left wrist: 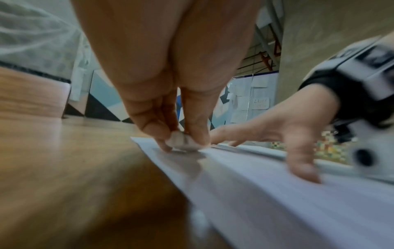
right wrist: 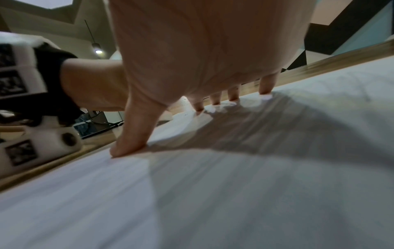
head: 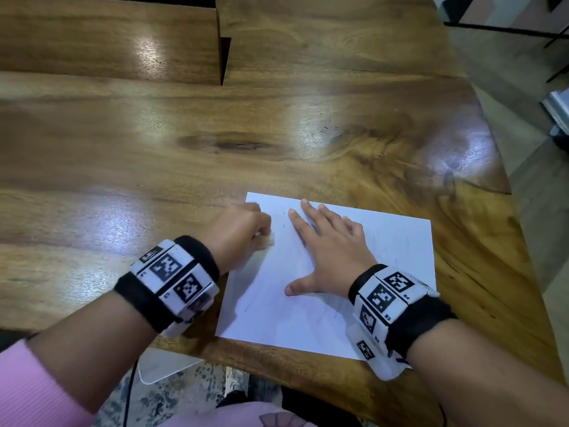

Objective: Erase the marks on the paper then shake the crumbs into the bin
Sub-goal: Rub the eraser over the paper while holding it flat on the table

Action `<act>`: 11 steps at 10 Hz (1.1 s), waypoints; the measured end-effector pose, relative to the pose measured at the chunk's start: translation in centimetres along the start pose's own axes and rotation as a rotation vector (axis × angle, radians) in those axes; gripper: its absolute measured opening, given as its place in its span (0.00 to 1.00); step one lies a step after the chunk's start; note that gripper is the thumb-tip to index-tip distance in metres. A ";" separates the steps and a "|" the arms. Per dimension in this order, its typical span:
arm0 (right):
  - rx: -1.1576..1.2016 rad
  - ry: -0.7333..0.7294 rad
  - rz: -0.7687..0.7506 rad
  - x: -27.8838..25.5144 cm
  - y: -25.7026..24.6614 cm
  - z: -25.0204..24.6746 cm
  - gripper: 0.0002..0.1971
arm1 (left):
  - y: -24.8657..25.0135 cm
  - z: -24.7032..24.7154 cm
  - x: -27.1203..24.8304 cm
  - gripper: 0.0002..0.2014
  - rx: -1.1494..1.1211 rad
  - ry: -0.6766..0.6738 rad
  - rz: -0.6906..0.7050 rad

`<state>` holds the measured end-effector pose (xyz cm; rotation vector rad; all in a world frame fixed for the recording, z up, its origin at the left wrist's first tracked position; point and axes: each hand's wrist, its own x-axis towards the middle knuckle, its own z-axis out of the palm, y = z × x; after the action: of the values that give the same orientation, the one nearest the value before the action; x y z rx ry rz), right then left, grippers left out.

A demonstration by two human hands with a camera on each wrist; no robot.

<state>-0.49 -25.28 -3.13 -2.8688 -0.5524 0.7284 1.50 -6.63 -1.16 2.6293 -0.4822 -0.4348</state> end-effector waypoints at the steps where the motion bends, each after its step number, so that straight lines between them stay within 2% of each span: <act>1: 0.004 0.000 0.000 -0.1 0.0 0.0 0.63 | -0.2 0.1 -2.6 0.04 0.051 -0.203 0.076; 2: 0.007 0.000 -0.004 -0.1 0.0 0.0 0.63 | -0.4 -0.1 -2.1 0.03 0.027 -0.163 0.086; 3: 0.013 -0.002 -0.001 -0.1 0.0 -0.1 0.63 | -0.4 0.2 -0.3 0.05 -0.004 -0.020 0.014; 4: 0.006 -0.005 -0.003 -0.1 0.0 0.0 0.63 | -0.4 0.6 -1.8 0.01 0.014 -0.114 0.064; 5: 0.008 -0.001 -0.002 0.0 0.1 0.1 0.63 | -0.1 0.5 -3.5 0.04 0.042 -0.338 0.115; 6: 0.013 0.007 -0.002 0.0 0.1 0.2 0.63 | 0.3 -0.2 -0.8 0.03 0.030 -0.186 0.073; 7: 0.010 0.012 -0.003 -0.1 0.1 0.1 0.63 | 0.8 -0.4 2.4 0.07 -0.003 0.024 -0.016; 8: 0.009 0.009 -0.005 0.0 0.1 0.1 0.63 | 0.9 0.1 1.5 0.03 0.008 -0.049 0.026; 9: 0.006 0.008 -0.006 0.0 0.1 0.1 0.63 | 1.1 0.6 -0.9 0.03 0.038 -0.267 0.120; 10: 0.003 0.006 -0.007 0.0 0.1 0.0 0.63 | 1.3 0.1 0.4 0.04 0.041 -0.192 0.083; 11: 0.007 0.008 -0.006 0.0 0.1 0.0 0.63 | 1.3 0.1 2.3 0.06 0.005 -0.058 0.004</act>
<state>-0.47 -25.34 -3.16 -2.8617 -0.5558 0.7165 3.12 -8.68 -1.19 2.6263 -0.5071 -0.5103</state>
